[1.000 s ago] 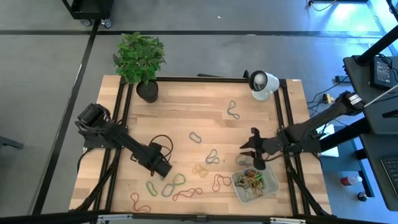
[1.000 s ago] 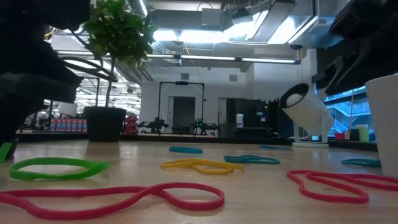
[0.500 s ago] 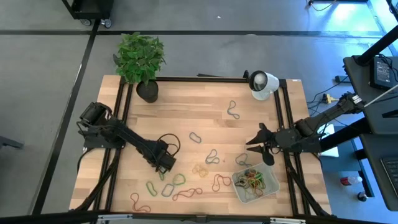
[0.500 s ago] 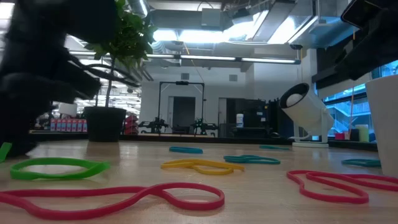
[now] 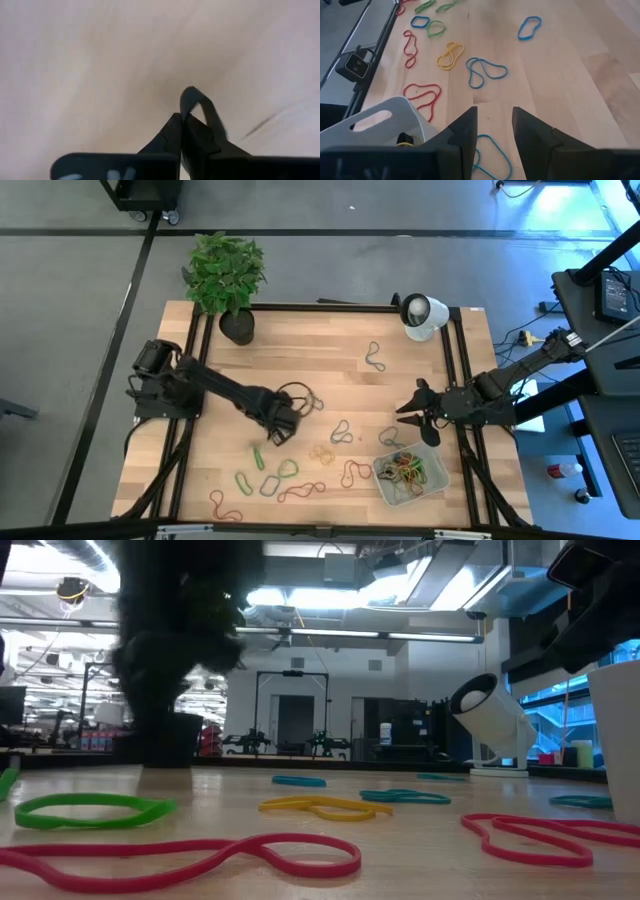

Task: Pick and place rubber bands into bin
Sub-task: Put the black rubber band into the white bin, then put the green rubber band into the white bin

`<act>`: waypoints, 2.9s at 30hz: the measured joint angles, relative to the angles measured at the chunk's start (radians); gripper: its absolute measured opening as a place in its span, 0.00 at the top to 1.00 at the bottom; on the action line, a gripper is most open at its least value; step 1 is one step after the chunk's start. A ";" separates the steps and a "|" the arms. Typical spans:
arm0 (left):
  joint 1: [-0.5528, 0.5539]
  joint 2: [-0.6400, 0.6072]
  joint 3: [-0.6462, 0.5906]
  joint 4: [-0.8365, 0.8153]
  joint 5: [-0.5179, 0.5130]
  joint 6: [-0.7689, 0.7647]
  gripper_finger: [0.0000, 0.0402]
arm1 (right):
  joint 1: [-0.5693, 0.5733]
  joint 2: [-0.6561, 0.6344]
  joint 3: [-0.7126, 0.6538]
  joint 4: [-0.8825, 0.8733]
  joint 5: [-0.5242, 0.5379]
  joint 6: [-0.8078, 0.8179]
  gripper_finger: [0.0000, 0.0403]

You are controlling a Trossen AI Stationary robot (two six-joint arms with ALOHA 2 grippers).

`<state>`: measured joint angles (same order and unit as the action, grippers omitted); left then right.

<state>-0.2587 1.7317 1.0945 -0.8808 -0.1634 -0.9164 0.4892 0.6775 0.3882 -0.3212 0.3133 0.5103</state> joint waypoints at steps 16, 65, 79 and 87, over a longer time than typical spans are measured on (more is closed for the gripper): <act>-0.009 0.252 0.598 0.341 -0.107 0.814 0.99 | 0.000 0.068 0.000 0.003 0.000 0.005 0.69; -0.012 0.687 1.092 0.393 0.027 0.844 0.70 | -0.001 0.066 0.000 -0.004 0.000 0.013 0.69; -0.007 0.593 1.047 -0.028 -0.142 0.724 0.70 | -0.001 0.066 0.000 -0.008 0.000 0.037 0.69; -0.021 0.416 0.682 -0.053 -0.183 0.503 0.70 | 0.000 0.066 0.000 -0.012 0.000 0.035 0.69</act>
<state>-0.2798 2.1477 1.7769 -0.9337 -0.3459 -0.4131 0.4889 0.7437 0.3882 -0.3336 0.3138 0.5450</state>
